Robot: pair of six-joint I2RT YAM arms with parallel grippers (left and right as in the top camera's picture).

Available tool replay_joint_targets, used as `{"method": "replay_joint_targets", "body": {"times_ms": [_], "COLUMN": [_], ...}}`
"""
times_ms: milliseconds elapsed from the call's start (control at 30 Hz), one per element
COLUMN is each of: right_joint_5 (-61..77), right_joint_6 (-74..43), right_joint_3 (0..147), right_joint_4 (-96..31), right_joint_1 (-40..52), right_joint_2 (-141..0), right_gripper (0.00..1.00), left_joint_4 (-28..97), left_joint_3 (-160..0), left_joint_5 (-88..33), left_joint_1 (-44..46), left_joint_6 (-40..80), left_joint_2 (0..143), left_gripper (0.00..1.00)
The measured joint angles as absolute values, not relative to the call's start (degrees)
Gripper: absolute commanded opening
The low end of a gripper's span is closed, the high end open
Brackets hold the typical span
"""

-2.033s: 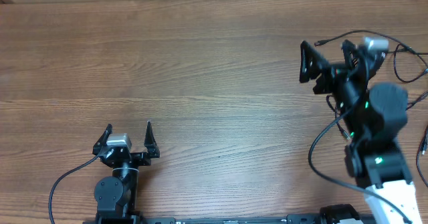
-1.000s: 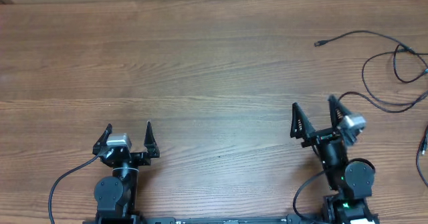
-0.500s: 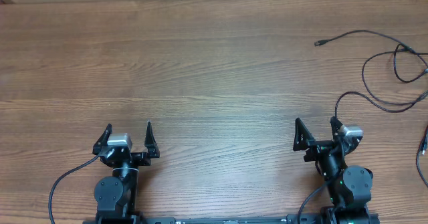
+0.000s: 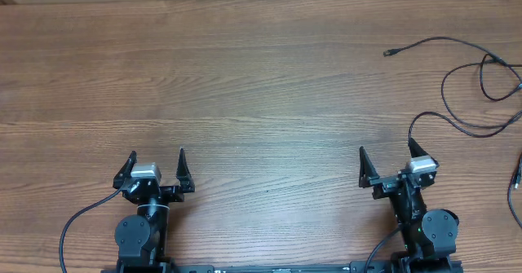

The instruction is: Untangle cables

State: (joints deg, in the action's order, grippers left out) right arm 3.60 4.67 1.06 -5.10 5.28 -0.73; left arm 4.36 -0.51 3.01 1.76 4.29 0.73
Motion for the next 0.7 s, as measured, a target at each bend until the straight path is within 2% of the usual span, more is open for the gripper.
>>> {"method": "replay_joint_targets", "body": {"times_ms": [700], "right_joint_5": [3.62], "right_joint_6": [7.55], "right_joint_3": [1.06], "right_joint_4": [-5.08], "right_joint_1": [3.62], "right_joint_2": [-0.73], "right_gripper": [1.0], "left_joint_4": [4.36], "left_joint_3": [-0.51], "left_joint_5": [3.01], "left_joint_1": [1.76], "left_joint_6": [4.29], "left_joint_2": [0.73], "left_gripper": [1.0]}}
